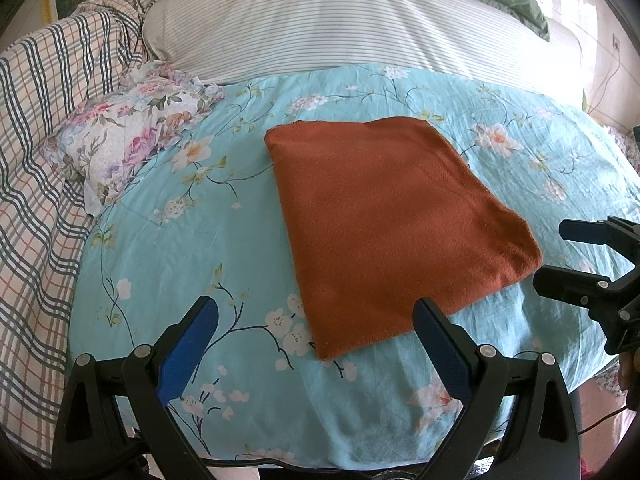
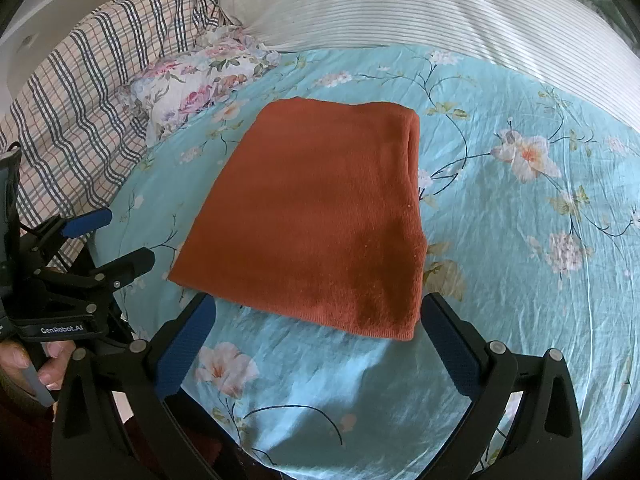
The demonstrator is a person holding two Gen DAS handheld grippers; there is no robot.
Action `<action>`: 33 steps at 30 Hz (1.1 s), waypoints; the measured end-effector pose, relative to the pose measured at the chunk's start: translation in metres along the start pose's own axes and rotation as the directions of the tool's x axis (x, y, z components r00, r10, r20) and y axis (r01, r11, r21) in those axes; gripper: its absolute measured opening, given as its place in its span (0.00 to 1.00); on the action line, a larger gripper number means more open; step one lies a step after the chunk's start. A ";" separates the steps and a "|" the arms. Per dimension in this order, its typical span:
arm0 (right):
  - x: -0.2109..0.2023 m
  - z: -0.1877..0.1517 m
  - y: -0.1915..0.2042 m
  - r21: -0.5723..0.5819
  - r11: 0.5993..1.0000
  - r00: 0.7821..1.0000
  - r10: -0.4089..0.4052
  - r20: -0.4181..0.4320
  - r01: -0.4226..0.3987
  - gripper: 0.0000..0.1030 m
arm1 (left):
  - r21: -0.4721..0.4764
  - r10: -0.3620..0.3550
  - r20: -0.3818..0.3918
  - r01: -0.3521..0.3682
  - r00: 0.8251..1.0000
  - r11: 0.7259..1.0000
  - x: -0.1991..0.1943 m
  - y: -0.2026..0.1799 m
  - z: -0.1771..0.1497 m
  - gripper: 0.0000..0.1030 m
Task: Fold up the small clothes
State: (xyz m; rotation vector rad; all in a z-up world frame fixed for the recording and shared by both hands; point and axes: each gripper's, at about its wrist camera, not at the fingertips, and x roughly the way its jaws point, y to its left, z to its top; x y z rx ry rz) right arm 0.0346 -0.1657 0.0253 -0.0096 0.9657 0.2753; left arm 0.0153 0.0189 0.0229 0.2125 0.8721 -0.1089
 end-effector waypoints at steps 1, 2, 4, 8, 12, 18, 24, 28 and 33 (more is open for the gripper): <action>-0.001 0.000 0.001 0.000 1.000 1.000 -0.001 0.001 0.001 0.99 | 0.000 0.000 0.000 0.000 1.000 1.000 0.000 0.000 0.000 0.95; 0.000 0.000 0.001 0.000 1.000 1.000 -0.001 0.001 0.001 0.99 | 0.000 -0.001 0.000 0.001 1.000 1.000 0.000 0.000 0.001 0.95; -0.001 0.001 0.001 0.004 1.000 1.000 -0.001 0.004 0.001 0.99 | 0.000 -0.002 0.000 0.002 1.000 1.000 0.000 0.000 0.000 0.95; -0.002 0.002 0.001 0.004 1.000 1.000 0.000 0.006 0.000 0.99 | 0.002 0.000 0.001 0.000 1.000 1.000 0.000 0.000 0.001 0.95; -0.003 0.004 0.003 0.009 1.000 1.000 -0.002 0.010 0.002 0.99 | 0.001 -0.001 0.001 0.001 1.000 1.000 0.001 0.001 0.001 0.95; -0.004 0.004 0.004 0.010 1.000 1.000 -0.003 0.013 0.002 0.99 | 0.003 -0.002 0.001 0.002 1.000 1.000 0.000 0.001 0.002 0.95; -0.005 0.003 0.009 0.014 1.000 1.000 -0.005 0.017 0.004 0.99 | 0.005 -0.004 0.001 0.004 1.000 1.000 0.000 0.001 0.003 0.95; -0.004 0.003 0.008 0.014 1.000 1.000 -0.004 0.016 0.004 0.99 | 0.006 -0.002 0.001 0.002 1.000 1.000 0.001 0.001 0.006 0.95; -0.004 0.003 0.008 0.017 1.000 1.000 -0.004 0.018 0.004 0.99 | 0.007 -0.003 0.001 0.003 1.000 1.000 0.001 0.002 0.006 0.95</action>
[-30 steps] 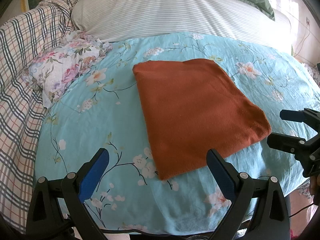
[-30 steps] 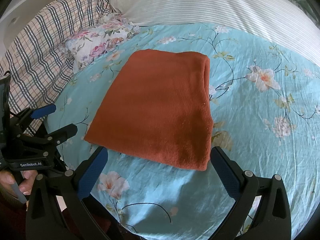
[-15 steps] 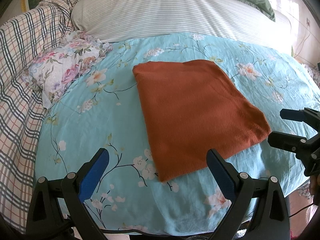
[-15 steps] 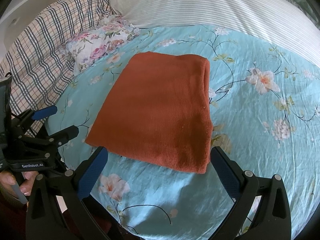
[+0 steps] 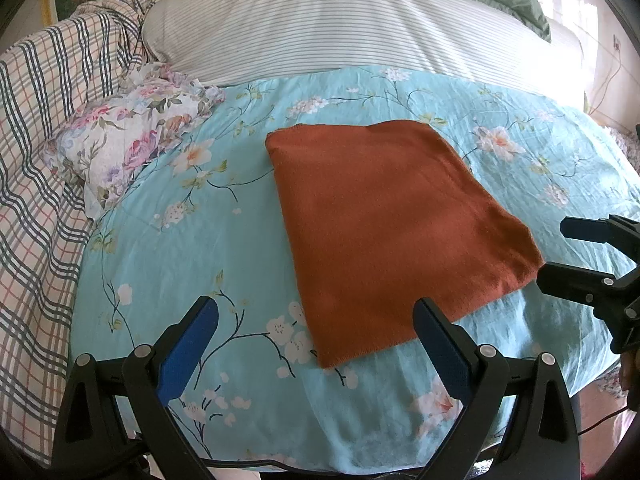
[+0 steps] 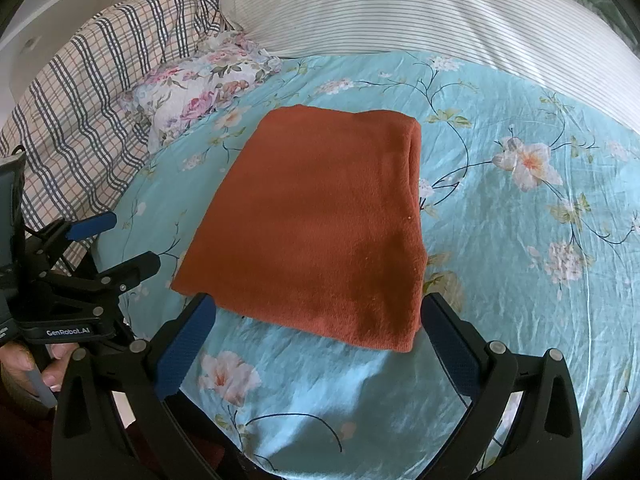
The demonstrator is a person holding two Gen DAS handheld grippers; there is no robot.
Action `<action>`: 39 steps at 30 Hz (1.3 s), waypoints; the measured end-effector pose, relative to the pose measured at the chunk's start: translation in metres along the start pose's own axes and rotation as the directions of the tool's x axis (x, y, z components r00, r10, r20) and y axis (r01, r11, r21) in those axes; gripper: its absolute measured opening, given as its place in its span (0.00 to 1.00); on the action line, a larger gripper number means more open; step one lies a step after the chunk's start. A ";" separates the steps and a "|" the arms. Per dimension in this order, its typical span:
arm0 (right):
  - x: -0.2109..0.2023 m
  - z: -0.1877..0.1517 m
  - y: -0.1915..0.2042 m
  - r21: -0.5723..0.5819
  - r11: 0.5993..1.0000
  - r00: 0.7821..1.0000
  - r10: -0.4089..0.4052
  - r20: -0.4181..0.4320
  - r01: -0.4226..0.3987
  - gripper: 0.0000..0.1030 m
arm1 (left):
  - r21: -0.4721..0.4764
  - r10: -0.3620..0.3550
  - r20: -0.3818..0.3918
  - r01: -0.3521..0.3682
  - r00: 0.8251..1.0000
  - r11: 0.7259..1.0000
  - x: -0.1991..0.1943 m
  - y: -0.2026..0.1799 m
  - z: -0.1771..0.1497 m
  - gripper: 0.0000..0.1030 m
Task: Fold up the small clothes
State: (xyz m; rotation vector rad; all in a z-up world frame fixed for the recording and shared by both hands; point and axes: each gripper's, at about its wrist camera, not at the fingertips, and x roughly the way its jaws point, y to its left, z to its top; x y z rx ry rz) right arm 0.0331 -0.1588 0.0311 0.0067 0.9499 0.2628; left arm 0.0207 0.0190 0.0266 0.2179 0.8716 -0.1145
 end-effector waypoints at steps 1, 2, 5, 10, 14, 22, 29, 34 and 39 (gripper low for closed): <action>0.000 0.001 0.001 0.001 1.000 1.000 0.000 0.001 0.000 0.99 | 0.000 0.002 0.000 -0.002 1.000 1.000 0.000 0.000 0.000 0.95; 0.000 0.001 0.001 0.001 1.000 1.000 0.001 0.000 -0.001 0.99 | 0.000 0.003 0.001 -0.003 1.000 1.000 0.001 0.000 0.001 0.95; 0.000 0.002 0.001 0.001 1.000 1.000 0.000 0.002 0.000 0.99 | 0.002 0.003 0.001 -0.003 1.000 1.000 0.003 0.001 0.004 0.95; 0.000 0.002 0.000 0.001 1.000 1.000 0.001 0.002 -0.001 0.99 | 0.004 0.000 0.000 0.000 1.000 1.000 0.003 0.002 0.004 0.95; 0.000 0.002 0.000 -0.001 1.000 1.000 0.003 0.002 -0.003 0.99 | 0.005 0.002 0.000 -0.002 1.000 1.000 0.006 0.003 0.005 0.95; -0.001 0.010 0.002 0.003 1.000 1.000 0.002 0.010 -0.002 0.99 | 0.003 0.000 0.000 0.000 1.000 1.000 0.006 0.003 0.006 0.95; 0.002 0.009 0.001 0.016 1.000 1.000 0.003 0.022 -0.004 0.99 | 0.004 0.010 0.003 -0.010 1.000 1.000 0.009 0.001 0.010 0.95; 0.010 0.013 -0.004 0.041 0.999 1.000 0.002 0.025 -0.003 0.99 | -0.007 0.014 0.011 -0.014 1.000 1.000 0.014 0.000 0.017 0.95; 0.013 0.014 -0.008 0.051 0.999 1.000 -0.003 0.025 0.001 0.99 | -0.006 0.027 0.028 -0.027 0.999 1.000 0.016 0.001 0.018 0.95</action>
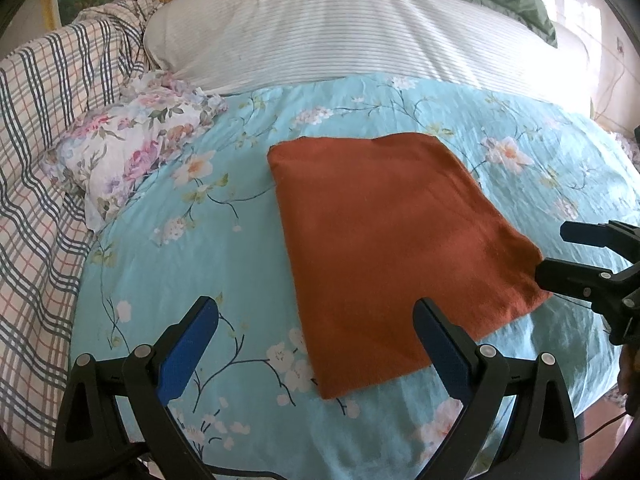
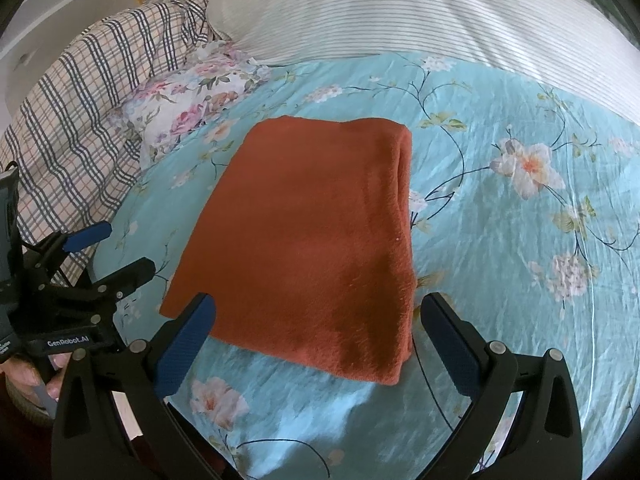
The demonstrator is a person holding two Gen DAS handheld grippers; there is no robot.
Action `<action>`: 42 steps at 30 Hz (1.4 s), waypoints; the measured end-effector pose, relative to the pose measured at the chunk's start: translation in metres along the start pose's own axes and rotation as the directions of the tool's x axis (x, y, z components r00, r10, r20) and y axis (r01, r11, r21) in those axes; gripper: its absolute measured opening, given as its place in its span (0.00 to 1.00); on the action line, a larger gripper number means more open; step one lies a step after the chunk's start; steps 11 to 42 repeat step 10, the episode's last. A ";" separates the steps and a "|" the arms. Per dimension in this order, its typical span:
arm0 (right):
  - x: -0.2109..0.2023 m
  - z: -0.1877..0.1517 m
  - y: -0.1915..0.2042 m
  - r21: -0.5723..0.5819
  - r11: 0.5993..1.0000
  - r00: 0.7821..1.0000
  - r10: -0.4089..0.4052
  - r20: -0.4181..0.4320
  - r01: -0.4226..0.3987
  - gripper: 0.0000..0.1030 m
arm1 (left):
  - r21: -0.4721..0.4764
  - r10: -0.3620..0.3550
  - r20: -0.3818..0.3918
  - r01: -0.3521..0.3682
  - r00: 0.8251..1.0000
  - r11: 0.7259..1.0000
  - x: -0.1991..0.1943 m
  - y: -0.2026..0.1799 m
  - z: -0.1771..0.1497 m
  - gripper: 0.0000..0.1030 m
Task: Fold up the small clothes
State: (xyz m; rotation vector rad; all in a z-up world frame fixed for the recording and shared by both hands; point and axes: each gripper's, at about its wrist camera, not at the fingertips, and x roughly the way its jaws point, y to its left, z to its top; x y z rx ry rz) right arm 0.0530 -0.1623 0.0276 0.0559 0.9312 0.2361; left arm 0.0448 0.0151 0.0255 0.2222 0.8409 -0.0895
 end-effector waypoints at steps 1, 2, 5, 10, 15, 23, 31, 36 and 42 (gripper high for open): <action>0.001 0.000 -0.002 0.004 1.000 1.000 0.001 0.000 -0.001 0.99 | -0.002 0.002 -0.002 -0.002 1.000 1.000 0.001 0.001 0.001 0.95; 0.001 0.000 -0.004 0.007 1.000 1.000 0.001 0.000 -0.001 0.99 | -0.005 0.001 -0.002 -0.001 1.000 1.000 0.002 0.002 0.001 0.95; 0.003 0.001 -0.007 0.015 1.000 1.000 0.003 -0.002 -0.003 0.99 | -0.016 -0.001 -0.007 0.001 1.000 1.000 0.005 0.005 0.003 0.95; 0.005 0.002 -0.009 0.018 1.000 1.000 0.007 0.001 -0.007 0.99 | -0.033 -0.001 -0.013 0.001 1.000 0.999 0.009 0.008 0.005 0.95; 0.005 0.002 -0.009 0.018 1.000 1.000 0.007 0.001 -0.007 0.99 | -0.033 -0.001 -0.013 0.001 1.000 0.999 0.009 0.008 0.005 0.95; 0.005 0.002 -0.009 0.018 1.000 1.000 0.007 0.001 -0.007 0.99 | -0.033 -0.001 -0.013 0.001 1.000 0.999 0.009 0.008 0.005 0.95; 0.005 0.002 -0.009 0.018 1.000 1.000 0.007 0.001 -0.007 0.99 | -0.033 -0.001 -0.013 0.001 1.000 0.999 0.009 0.008 0.005 0.95; 0.005 0.002 -0.009 0.018 1.000 1.000 0.007 0.001 -0.007 0.99 | -0.033 -0.001 -0.013 0.001 1.000 0.999 0.009 0.008 0.005 0.95; 0.005 0.002 -0.009 0.018 1.000 1.000 0.007 0.001 -0.007 0.99 | -0.033 -0.001 -0.013 0.001 1.000 0.999 0.009 0.008 0.005 0.95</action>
